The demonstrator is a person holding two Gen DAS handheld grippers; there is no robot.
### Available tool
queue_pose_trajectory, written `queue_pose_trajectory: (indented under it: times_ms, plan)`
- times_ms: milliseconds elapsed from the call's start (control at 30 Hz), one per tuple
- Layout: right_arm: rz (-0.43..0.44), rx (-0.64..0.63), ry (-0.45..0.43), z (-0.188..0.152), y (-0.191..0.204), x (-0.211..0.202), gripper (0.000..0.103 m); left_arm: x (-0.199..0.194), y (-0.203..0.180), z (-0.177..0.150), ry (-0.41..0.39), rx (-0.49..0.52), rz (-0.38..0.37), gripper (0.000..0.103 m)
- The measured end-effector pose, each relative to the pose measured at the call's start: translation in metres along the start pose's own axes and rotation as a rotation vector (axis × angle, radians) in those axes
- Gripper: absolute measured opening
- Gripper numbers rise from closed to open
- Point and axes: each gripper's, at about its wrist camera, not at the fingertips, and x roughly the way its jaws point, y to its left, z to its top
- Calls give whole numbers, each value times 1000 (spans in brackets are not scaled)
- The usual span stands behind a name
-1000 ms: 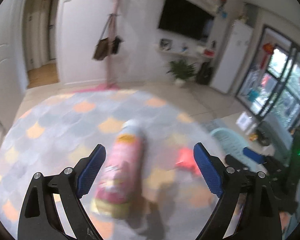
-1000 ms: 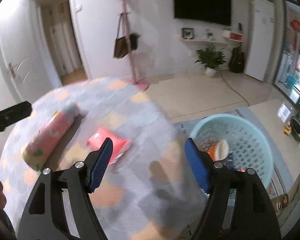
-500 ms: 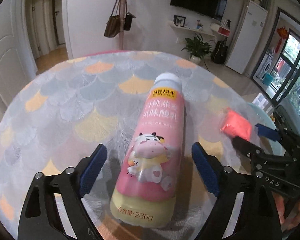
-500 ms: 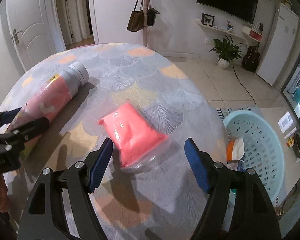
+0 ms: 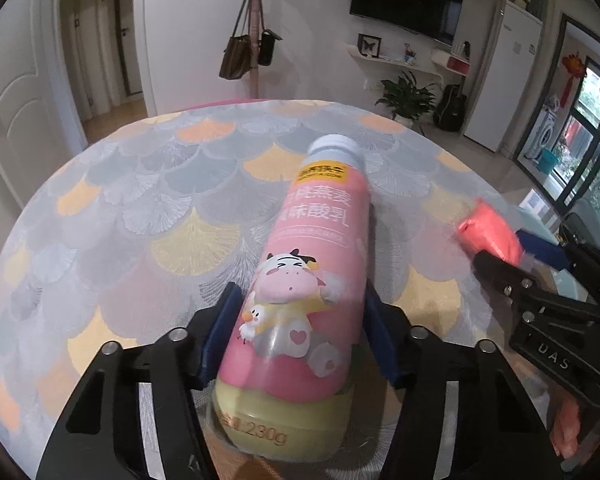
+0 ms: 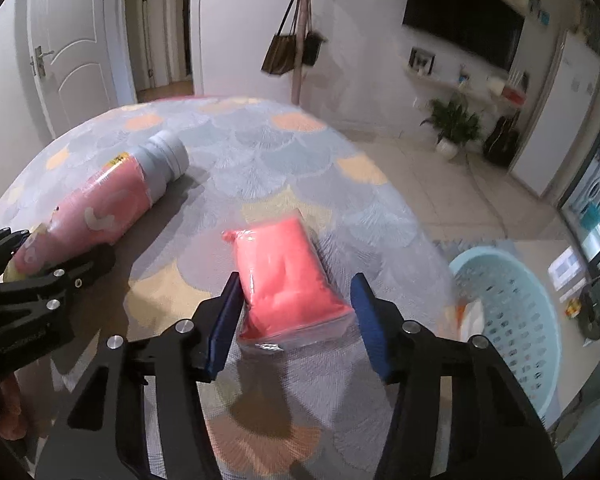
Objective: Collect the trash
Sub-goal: 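Grasp the pink yogurt bottle with the left tool while the right tool grasps the pink bag, then carry the yogurt bottle and pink bag in both tools over the basket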
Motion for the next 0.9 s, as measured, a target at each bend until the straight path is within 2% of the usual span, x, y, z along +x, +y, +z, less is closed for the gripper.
queue_pose_trajectory:
  times_ms: [100,267,367,600,767,900]
  plan:
    - [-40,12,-55,-1,-2,-10,51,-4,-3,3,-27,2,-17,48]
    - [-20,109,-147,-3,-23,-36,51,-30,-13,10,-125,2,-56,48]
    - [-50,148,-204,-2,-39,-57,51,-49,-28,19,-179,24,-72,48]
    - [-150,250,-328,-8,-89,-108,50,-69,-80,44,-238,97,-158,47]
    - [-207,350,-333,-20,-141,-121,50,-68,-130,55,-266,170,-222,47]
    - [-206,510,-247,-35,-194,-111,50,-62,-176,60,-282,244,-276,47]
